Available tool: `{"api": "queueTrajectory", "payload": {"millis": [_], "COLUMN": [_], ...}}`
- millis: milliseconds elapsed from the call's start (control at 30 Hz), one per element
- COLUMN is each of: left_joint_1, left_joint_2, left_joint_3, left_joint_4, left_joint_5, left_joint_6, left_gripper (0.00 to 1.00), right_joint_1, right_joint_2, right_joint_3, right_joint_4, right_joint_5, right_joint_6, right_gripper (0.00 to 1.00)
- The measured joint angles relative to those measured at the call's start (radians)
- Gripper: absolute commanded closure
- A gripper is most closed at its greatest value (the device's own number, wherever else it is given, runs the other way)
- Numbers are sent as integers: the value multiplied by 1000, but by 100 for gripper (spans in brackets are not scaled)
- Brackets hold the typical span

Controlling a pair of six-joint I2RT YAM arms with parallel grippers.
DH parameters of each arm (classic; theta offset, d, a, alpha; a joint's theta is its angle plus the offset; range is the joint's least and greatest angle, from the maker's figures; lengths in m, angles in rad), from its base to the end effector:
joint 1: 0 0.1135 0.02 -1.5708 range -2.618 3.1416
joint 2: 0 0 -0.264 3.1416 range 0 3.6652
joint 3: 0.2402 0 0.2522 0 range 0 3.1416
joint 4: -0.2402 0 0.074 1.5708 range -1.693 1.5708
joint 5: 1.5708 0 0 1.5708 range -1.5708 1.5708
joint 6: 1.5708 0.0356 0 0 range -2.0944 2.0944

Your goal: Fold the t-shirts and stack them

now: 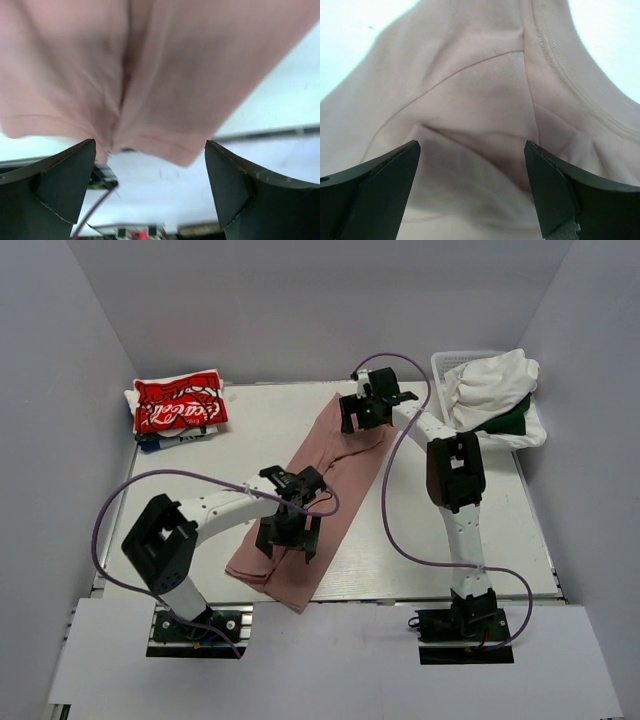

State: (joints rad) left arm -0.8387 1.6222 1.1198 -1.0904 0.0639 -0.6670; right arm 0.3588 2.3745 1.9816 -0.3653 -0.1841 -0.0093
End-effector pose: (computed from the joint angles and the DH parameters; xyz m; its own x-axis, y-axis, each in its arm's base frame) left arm 0.1819 -0.2059 0.2023 -0.9836 0.1709 0.0568 0.1690 0.9849 -0.0366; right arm 0.5019 0.1952 0.1834 -0.6394 -0.2496 -0.7272 -0.4756 0.8715 0.1191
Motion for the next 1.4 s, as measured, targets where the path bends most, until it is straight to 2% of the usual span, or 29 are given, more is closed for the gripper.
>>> {"api": "queueTrajectory", "payload": {"millis": [167,333,500,633,700,867,967,1067,1200,1400], "left_joint_1": [-10,-10,-11,-18,-25,-44,-60,-77,-94,-98], "left_joint_2": [61,122,172,174,176,234,303,392,472,438], "left_joint_3": [79,78,12,-32,-36,19,109,255,399,383], "left_joint_4": [-30,5,76,99,109,75,36,22,35,111], "left_joint_5": [-133,-151,-124,-51,-16,43,114,185,214,182], "left_joint_6": [48,120,175,208,225,256,262,249,216,179], "left_gripper": [0,0,0,0,0,0,0,0,0,0], "right_joint_1": [22,86,143,145,138,123,111,89,42,9], "right_joint_2": [-169,-348,-340,-274,-217,-42,76,161,193,157], "right_joint_3": [-89,-256,-362,-370,-328,-58,140,263,292,238], "right_joint_4": [-3,24,-2,-56,-96,-162,-208,-159,-72,-49], "right_joint_5": [53,131,193,226,237,253,240,196,98,23], "right_joint_6": [41,172,328,403,426,444,440,431,423,335], "right_gripper": [10,10,10,10,10,10,10,10,10,10]}}
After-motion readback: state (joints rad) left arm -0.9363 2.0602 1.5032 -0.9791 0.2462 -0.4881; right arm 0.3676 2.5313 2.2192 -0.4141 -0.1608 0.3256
